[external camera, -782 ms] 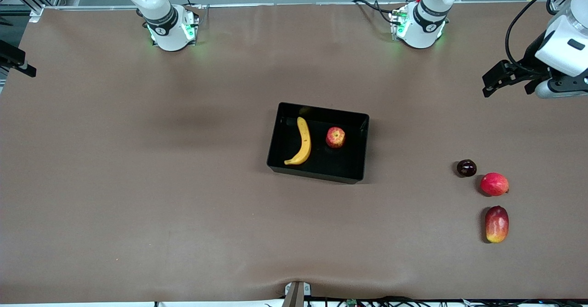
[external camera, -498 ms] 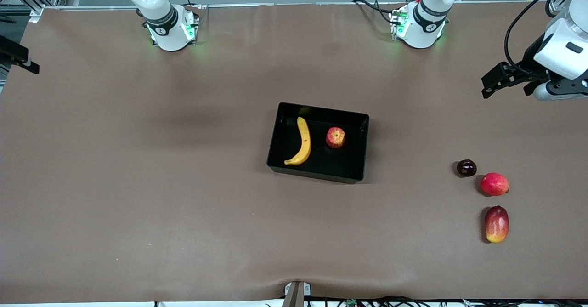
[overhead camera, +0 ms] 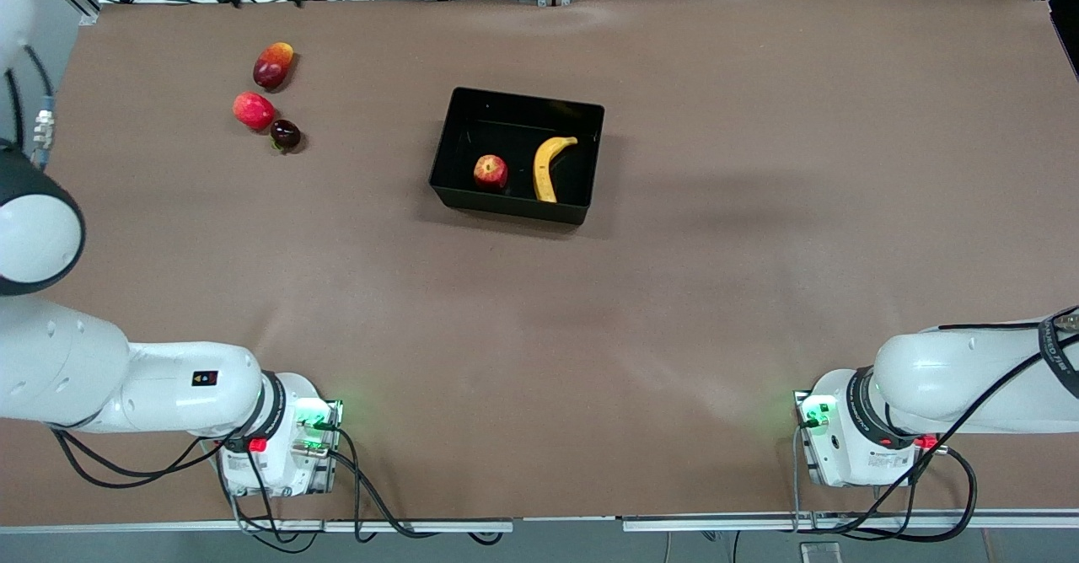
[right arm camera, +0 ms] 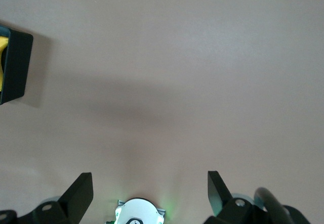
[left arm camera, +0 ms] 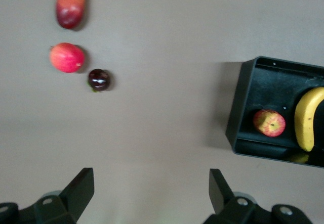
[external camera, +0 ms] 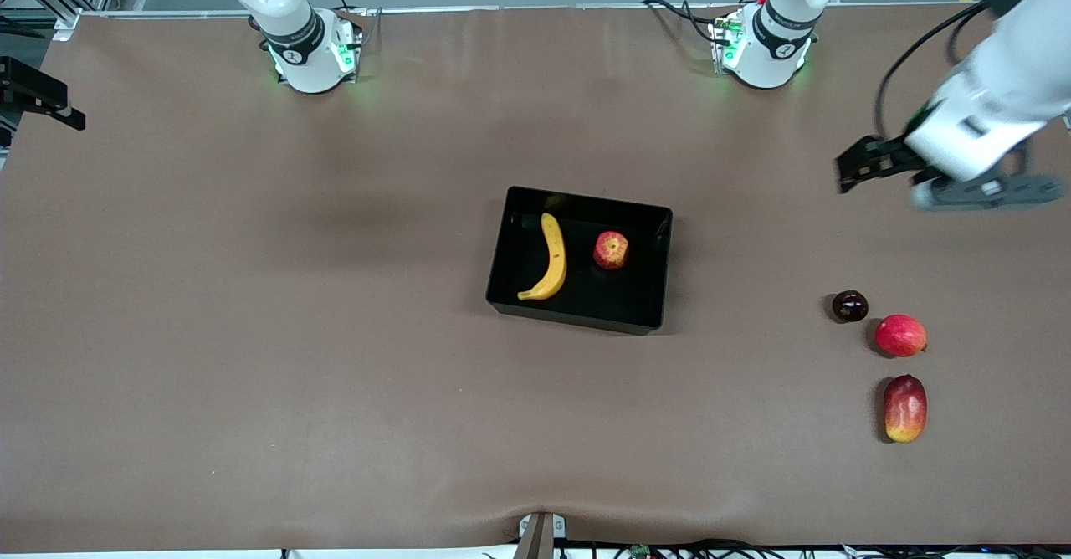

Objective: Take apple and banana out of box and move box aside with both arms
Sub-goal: 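Move the left gripper toward the black tray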

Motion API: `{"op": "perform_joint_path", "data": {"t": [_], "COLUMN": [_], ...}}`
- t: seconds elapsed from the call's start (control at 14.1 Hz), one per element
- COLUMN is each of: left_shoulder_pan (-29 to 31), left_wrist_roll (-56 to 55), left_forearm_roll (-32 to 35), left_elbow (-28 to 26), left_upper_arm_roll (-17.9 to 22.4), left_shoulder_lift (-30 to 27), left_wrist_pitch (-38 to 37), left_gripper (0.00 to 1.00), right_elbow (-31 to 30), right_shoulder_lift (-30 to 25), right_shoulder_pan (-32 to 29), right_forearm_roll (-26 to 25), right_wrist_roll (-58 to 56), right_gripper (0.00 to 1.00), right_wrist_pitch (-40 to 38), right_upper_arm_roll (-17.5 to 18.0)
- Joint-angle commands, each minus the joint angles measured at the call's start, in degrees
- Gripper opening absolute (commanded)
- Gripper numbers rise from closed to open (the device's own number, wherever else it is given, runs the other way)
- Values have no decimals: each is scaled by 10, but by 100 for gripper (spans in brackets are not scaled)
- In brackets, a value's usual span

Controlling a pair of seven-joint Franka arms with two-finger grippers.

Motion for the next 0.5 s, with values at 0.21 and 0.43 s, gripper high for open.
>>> {"op": "perform_joint_path", "data": {"t": [0.21, 0.43], "left_shoulder_pan": [-106, -176], "left_wrist_roll": [-153, -250], "left_forearm_roll": [25, 78], "left_elbow": [10, 3], "left_upper_arm_roll": [-30, -30], "left_shoulder_lift": [110, 170], "left_wrist_pitch": [86, 156], "left_gripper": [100, 100], "right_elbow": [4, 5], "right_shoulder_lift": [3, 3], "right_shoulder_pan": [-17, -15], "right_forearm_roll": [-3, 2], "right_wrist_roll": [1, 2], "right_gripper": [100, 100], "right_wrist_pitch": [-9, -9], "right_upper_arm_roll": [-1, 1]}}
